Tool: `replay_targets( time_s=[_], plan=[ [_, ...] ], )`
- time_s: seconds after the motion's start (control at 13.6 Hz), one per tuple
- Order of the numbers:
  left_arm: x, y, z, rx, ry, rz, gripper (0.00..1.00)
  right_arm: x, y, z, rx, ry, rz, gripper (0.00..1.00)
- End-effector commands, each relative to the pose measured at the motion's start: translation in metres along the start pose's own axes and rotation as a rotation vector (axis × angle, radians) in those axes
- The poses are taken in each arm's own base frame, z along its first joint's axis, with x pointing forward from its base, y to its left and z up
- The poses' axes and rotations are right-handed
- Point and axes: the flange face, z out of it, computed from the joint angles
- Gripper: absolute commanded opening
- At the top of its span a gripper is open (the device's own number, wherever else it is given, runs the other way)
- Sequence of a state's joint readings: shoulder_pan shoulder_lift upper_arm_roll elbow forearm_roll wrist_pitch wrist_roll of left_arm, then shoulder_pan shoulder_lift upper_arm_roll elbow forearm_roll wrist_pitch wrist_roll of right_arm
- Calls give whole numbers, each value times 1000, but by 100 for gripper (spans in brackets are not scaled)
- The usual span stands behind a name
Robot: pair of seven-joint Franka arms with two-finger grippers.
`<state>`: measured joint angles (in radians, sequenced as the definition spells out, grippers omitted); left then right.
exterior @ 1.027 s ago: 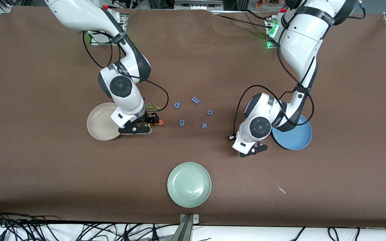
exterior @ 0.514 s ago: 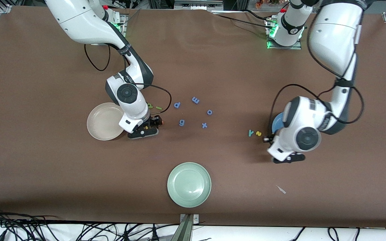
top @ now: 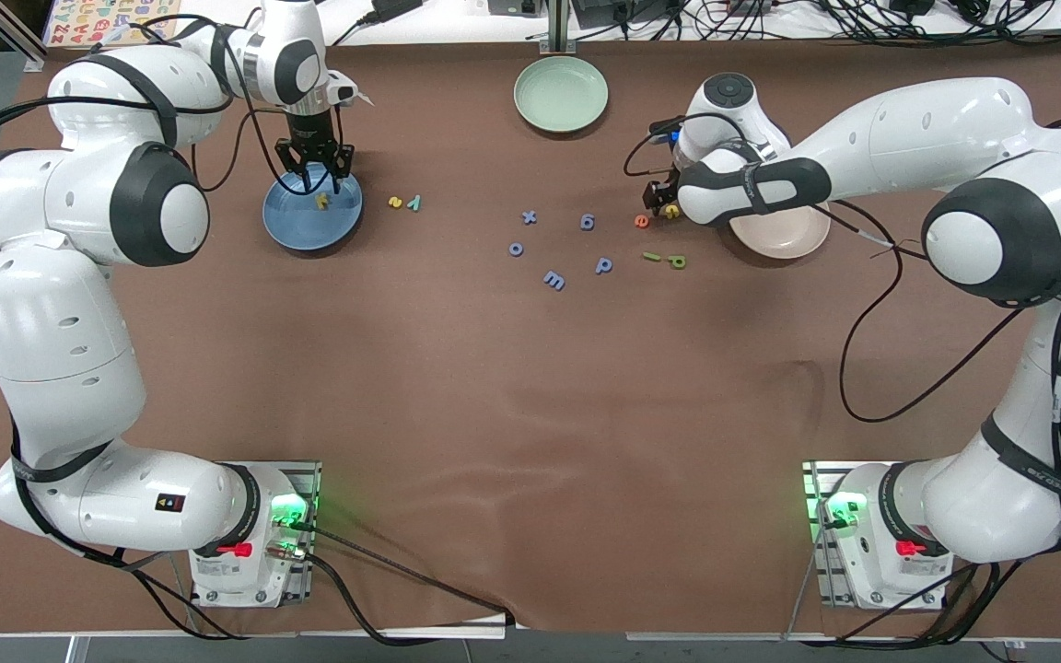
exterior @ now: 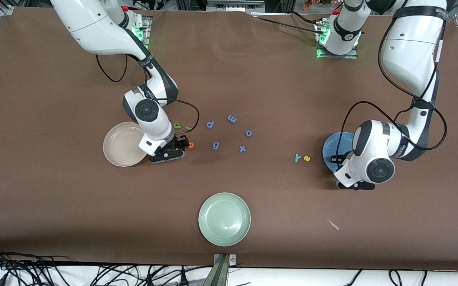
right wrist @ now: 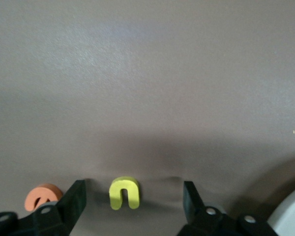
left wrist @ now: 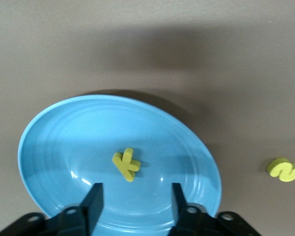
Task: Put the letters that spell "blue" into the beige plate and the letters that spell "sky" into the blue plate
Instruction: 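Drop the K in the blue plate while the right gripper grasps the U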
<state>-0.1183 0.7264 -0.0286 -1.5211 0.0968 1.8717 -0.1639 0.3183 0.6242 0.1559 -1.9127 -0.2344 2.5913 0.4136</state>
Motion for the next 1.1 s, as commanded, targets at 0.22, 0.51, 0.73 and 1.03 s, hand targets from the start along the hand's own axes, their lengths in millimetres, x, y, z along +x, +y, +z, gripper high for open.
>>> replay_targets(
  time_s=[0.22, 0.51, 0.73, 1.03],
  plan=[
    [-17, 46, -45, 4, 59, 2, 100, -2, 1, -4, 5, 14, -10, 59],
    [-26, 77, -41, -15, 48, -136, 100, -2, 0, -5, 4, 12, -10, 35],
    [-28, 84, -38, -4, 46, -97, 100, -1, 4, -22, -18, -10, -18, 21],
    [-26, 85, -51, -24, 71, 275, 100, 4, 46, -77, -79, -84, -93, 21]
  ],
)
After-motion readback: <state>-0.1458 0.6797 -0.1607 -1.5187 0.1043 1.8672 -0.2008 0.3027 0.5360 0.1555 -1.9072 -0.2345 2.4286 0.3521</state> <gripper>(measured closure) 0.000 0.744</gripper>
